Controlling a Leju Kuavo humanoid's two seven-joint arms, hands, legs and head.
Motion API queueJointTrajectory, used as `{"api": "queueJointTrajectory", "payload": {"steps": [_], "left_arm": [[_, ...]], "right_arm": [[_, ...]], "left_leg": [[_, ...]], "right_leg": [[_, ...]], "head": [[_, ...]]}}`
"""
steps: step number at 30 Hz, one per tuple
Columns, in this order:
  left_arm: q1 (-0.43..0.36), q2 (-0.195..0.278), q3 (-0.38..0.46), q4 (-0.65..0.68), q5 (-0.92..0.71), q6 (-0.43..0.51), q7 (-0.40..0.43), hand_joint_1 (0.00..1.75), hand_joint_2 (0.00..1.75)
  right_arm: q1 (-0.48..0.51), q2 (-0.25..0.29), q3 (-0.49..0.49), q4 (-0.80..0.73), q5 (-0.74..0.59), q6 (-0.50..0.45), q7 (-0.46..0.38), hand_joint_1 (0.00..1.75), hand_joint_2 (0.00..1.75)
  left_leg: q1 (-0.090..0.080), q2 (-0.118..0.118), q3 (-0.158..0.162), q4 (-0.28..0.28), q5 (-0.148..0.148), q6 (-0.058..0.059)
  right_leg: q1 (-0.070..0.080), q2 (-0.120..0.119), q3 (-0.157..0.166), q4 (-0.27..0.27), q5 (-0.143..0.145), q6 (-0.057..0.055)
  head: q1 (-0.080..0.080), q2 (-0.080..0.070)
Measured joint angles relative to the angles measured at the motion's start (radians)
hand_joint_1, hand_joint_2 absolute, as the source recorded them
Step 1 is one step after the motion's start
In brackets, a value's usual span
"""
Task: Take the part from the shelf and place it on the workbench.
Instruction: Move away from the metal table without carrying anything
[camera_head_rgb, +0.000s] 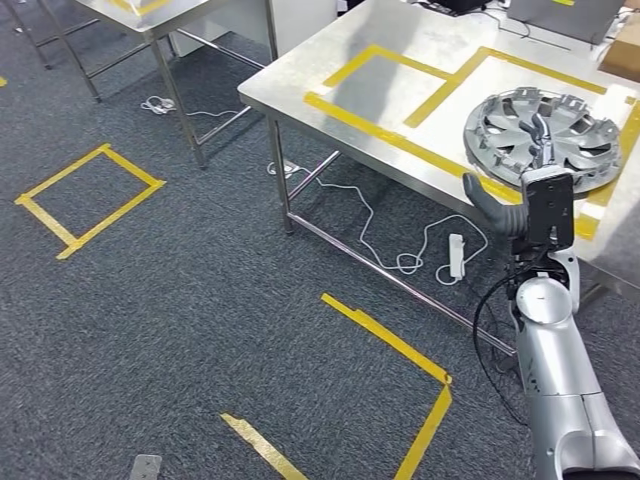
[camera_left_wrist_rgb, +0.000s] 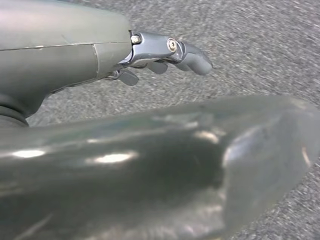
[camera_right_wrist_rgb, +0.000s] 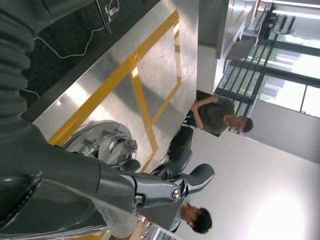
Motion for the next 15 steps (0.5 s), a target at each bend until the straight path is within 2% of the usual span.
{"api": "queueJointTrajectory", "payload": {"steps": [1, 3, 4, 5, 6, 7, 8, 9, 10, 11, 12, 14, 15], "left_arm": [[-0.001, 0.0, 0.0, 0.0, 0.0, 0.0, 0.0, 0.0, 0.0], [-0.004, 0.0, 0.0, 0.0, -0.001, 0.0, 0.0, 0.0, 0.0], [-0.005, 0.0, 0.0, 0.0, -0.001, 0.0, 0.0, 0.0, 0.0], [-0.004, -0.001, 0.0, 0.0, -0.001, 0.0, 0.0, 0.0, 0.0], [-0.004, -0.001, -0.001, 0.0, -0.001, -0.001, 0.0, 0.0, 0.0], [-0.003, -0.002, -0.001, 0.0, -0.001, -0.001, 0.0, 0.0, 0.0], [-0.003, -0.002, -0.001, 0.0, -0.001, -0.001, 0.0, 0.0, 0.0], [-0.004, -0.002, -0.001, 0.0, -0.001, -0.001, 0.0, 0.0, 0.0], [-0.005, -0.001, -0.001, 0.0, -0.001, -0.001, 0.0, 0.0, 0.0], [-0.006, -0.002, -0.002, 0.0, -0.001, -0.001, 0.0, 0.0, 0.0], [-0.006, -0.002, -0.003, 0.0, -0.001, -0.001, 0.0, 0.0, 0.0], [-0.004, -0.002, -0.003, 0.0, -0.001, -0.001, 0.0, 0.0, 0.0], [-0.003, -0.002, -0.004, 0.0, 0.0, -0.001, 0.0, 0.0, 0.0]], "right_arm": [[-0.001, 0.0, 0.0, -0.001, 0.003, 0.0, 0.0, 0.0, 1.75], [-0.003, 0.0, 0.0, -0.002, 0.008, -0.002, 0.0, 0.0, 1.75], [-0.003, 0.0, 0.0, -0.003, 0.009, -0.002, 0.0, 0.0, 1.75], [-0.003, 0.0, 0.0, -0.003, 0.011, -0.002, 0.001, 0.0, 1.75], [-0.003, 0.0, 0.0, -0.003, 0.011, -0.002, 0.001, 0.0, 1.75], [-0.003, 0.0, 0.0, -0.004, 0.012, -0.002, 0.002, 0.0, 1.75], [-0.003, 0.0, 0.001, -0.004, 0.012, -0.002, 0.002, 0.0, 1.75], [-0.003, 0.0, 0.001, -0.006, 0.013, -0.003, 0.002, 0.0, 1.75], [-0.004, -0.001, 0.001, -0.007, 0.013, -0.003, 0.002, 0.0, 1.75], [-0.005, -0.002, 0.0, -0.008, 0.015, -0.004, 0.002, 0.0, 1.75], [-0.005, -0.002, 0.0, -0.009, 0.016, -0.005, 0.002, 0.0, 1.75], [-0.005, -0.003, 0.001, -0.011, 0.02, -0.006, 0.002, 0.0, 1.75], [-0.006, -0.003, 0.001, -0.013, 0.021, -0.006, 0.002, 0.0, 1.75]], "left_leg": [[-0.002, 0.025, -0.013, 0.03, -0.019, -0.005], [-0.001, 0.078, -0.07, 0.151, -0.079, -0.013], [0.002, 0.09, -0.102, 0.218, -0.105, -0.016], [0.004, 0.095, -0.124, 0.265, -0.118, -0.017], [0.006, 0.097, -0.128, 0.274, -0.111, -0.018], [0.006, 0.1, -0.11, 0.24, -0.085, -0.017], [0.005, 0.111, -0.075, 0.173, -0.049, -0.013], [0.0, 0.136, -0.037, 0.1, -0.021, -0.009], [-0.005, 0.158, -0.007, 0.04, -0.003, -0.003], [-0.01, 0.176, 0.009, 0.003, 0.004, 0.003], [-0.014, 0.182, 0.012, -0.009, 0.002, 0.007], [-0.013, 0.158, 0.008, -0.014, 0.005, 0.017], [-0.011, 0.146, 0.008, -0.016, 0.007, 0.023]], "right_leg": [[-0.002, -0.015, 0.004, -0.003, 0.0, -0.006], [0.0, -0.045, 0.008, -0.004, -0.002, -0.016], [0.002, -0.059, 0.008, -0.004, -0.004, -0.018], [0.003, -0.073, 0.009, -0.004, -0.005, -0.019], [0.004, -0.087, 0.01, -0.004, -0.006, -0.019], [0.005, -0.099, 0.011, -0.004, -0.007, -0.018], [0.005, -0.111, 0.014, -0.003, -0.009, -0.016], [0.007, -0.123, 0.017, -0.003, -0.012, -0.013], [0.01, -0.133, 0.019, -0.003, -0.015, -0.009], [0.013, -0.144, 0.021, -0.002, -0.017, -0.005], [0.016, -0.155, 0.022, -0.003, -0.019, 0.0], [0.017, -0.173, 0.023, -0.004, -0.025, 0.009], [0.015, -0.161, 0.02, 0.003, -0.034, 0.015]], "head": [[-0.004, 0.0], [-0.01, 0.0], [-0.01, 0.0], [-0.009, 0.0], [-0.01, 0.0], [-0.01, 0.0], [-0.01, 0.0], [-0.01, 0.0], [-0.01, 0.0], [-0.009, 0.0], [-0.009, 0.0], [-0.009, 0.0], [-0.009, 0.0]]}}
